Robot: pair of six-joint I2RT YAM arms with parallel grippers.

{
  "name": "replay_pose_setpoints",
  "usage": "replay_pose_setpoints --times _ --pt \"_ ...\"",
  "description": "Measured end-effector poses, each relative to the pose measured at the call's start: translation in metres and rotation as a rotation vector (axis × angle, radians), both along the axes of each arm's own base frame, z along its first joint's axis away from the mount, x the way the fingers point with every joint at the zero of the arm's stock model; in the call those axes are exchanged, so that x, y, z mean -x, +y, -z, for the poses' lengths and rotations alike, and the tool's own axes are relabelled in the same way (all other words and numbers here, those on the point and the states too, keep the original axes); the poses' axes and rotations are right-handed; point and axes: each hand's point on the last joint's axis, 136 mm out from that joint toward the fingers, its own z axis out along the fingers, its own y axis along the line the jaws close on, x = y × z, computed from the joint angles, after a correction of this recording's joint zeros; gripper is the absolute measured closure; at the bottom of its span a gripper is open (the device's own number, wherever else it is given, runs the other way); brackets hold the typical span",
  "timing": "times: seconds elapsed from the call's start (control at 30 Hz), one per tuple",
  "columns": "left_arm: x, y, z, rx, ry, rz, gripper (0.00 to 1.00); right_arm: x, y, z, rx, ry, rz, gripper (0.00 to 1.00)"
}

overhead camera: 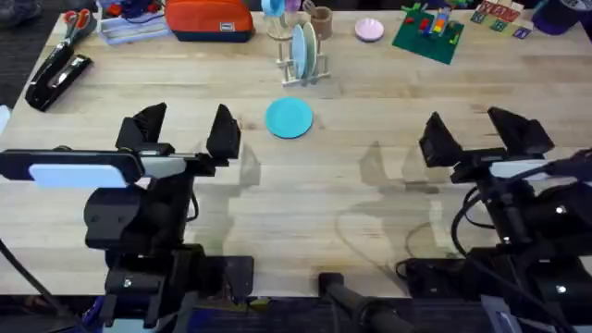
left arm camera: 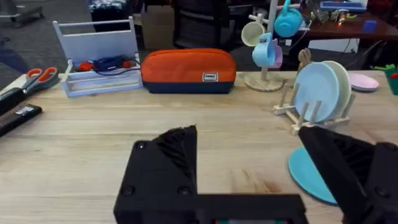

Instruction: Pick up the plates from the table one by one and place each into a slot on the dish rack.

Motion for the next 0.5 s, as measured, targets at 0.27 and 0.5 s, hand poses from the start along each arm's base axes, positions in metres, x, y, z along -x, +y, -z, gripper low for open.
replay_pose_setpoints --times 0.27,0.5 --pt "0.001 0.000 -0.010 0.000 -0.016 0.000 0.007 0.000 0.001 -0.023 0.000 -0.091 -0.007 0.007" --pt "0.015 0.000 -0.063 0.001 -0.083 -0.002 0.007 0.007 0.001 -0.056 -0.001 -0.125 -0.008 0.008"
